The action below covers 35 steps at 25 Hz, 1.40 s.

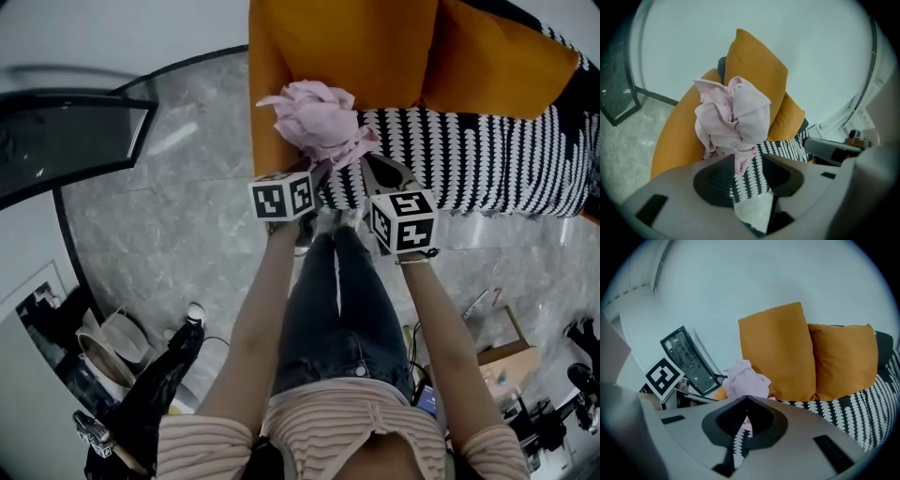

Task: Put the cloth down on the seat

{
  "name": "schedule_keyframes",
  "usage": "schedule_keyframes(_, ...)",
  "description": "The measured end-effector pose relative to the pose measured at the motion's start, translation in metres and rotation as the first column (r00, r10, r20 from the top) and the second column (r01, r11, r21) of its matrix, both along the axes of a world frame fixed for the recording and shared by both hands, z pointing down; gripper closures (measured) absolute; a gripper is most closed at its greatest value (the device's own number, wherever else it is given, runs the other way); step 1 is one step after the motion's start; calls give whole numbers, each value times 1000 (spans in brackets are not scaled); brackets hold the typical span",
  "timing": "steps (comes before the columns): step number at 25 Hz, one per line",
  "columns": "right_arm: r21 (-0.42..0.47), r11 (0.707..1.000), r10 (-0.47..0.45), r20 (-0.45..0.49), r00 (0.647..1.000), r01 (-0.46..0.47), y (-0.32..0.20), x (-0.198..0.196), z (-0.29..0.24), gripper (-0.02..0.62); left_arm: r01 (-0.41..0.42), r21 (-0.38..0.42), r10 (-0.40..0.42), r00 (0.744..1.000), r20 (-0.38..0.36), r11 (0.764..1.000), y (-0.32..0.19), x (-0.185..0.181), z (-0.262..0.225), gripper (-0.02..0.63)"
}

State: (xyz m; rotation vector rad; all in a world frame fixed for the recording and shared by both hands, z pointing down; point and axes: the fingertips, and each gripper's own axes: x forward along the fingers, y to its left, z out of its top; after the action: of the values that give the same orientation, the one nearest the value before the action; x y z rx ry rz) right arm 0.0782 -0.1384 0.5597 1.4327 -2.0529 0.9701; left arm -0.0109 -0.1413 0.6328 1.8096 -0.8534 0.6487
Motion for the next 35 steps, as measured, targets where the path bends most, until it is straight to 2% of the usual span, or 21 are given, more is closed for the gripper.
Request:
schedule_keyframes(3,12,1000,3,19,1000,-4,6,-6,-8,588,0,51,1,1000,-26,999,2,-2,-19,491)
schedule_keyframes(10,26,1000,12,78,997,-14,19,-13,-31,587,24,149,-9,995,-101,989,8,-9,-65,584)
schedule_keyframes(13,41,999,30,120,992,-35,22,-13,-47,588,35,217,-5,990,-138,976,7,-12,-90,594)
schedule_keyframes(20,130,990,25,172,985,-48,34,-17,-91,586,32,368,42,981,-189,929,5,-22,-156,594)
schedule_keyframes(25,198,978,16,203,979,-57,42,-16,-126,588,-36,480,122,981,-149,876,10,-19,-200,594)
schedule_keyframes(35,347,935,-9,219,976,-70,42,-14,-191,588,-21,609,153,974,-165,793,14,-26,-264,594)
